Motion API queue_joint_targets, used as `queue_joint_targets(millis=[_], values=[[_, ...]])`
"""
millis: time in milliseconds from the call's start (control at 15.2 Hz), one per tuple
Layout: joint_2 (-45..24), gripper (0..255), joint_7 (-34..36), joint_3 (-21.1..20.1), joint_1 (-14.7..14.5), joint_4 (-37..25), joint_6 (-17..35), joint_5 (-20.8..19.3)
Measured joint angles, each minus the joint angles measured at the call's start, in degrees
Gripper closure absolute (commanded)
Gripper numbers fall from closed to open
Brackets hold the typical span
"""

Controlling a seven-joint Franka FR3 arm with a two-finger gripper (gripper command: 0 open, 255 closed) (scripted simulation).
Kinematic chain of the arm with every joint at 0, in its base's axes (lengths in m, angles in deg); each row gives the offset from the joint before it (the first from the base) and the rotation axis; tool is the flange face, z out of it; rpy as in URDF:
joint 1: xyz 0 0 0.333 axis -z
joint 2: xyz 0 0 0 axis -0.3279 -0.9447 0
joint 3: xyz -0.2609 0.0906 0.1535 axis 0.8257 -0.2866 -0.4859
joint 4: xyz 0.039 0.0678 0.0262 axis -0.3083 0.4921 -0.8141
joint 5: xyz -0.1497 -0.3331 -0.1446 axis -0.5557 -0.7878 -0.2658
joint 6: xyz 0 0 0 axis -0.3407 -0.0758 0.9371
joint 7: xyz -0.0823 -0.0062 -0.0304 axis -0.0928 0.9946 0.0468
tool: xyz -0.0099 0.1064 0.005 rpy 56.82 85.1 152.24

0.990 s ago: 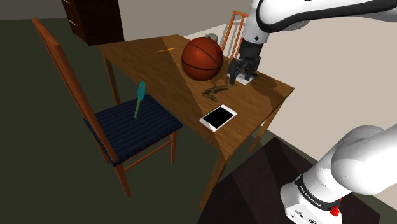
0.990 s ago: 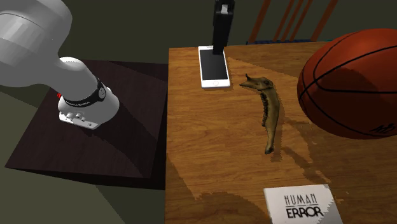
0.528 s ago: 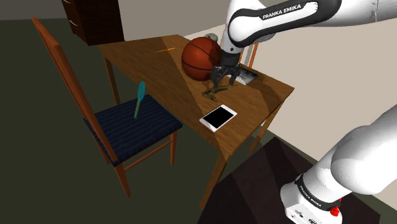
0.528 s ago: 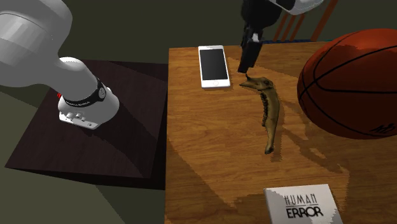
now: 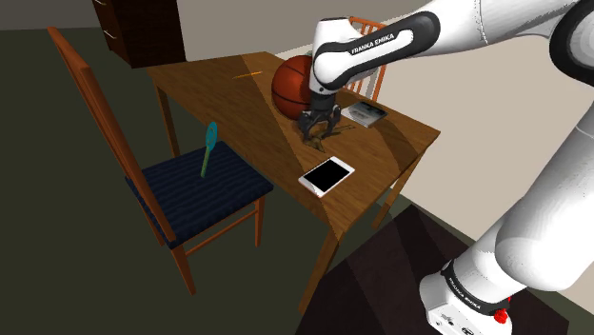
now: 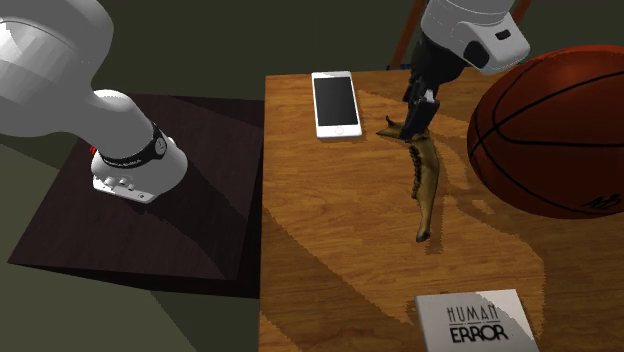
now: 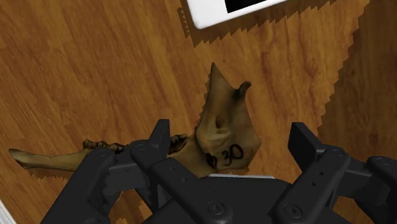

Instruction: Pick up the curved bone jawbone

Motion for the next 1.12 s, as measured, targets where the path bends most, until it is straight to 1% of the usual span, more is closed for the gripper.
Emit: queue_joint_targets(millis=[396, 462, 1122], values=[[-2.35, 0, 0.21, 0.18, 0.09, 1.62, 3.92, -0.38], [-2.47, 255, 0.32, 0.15, 0.03, 1.71, 4.13, -0.40], [-2.58, 255, 0.39, 0.13, 0.00, 1.77, 4.36, -0.42]])
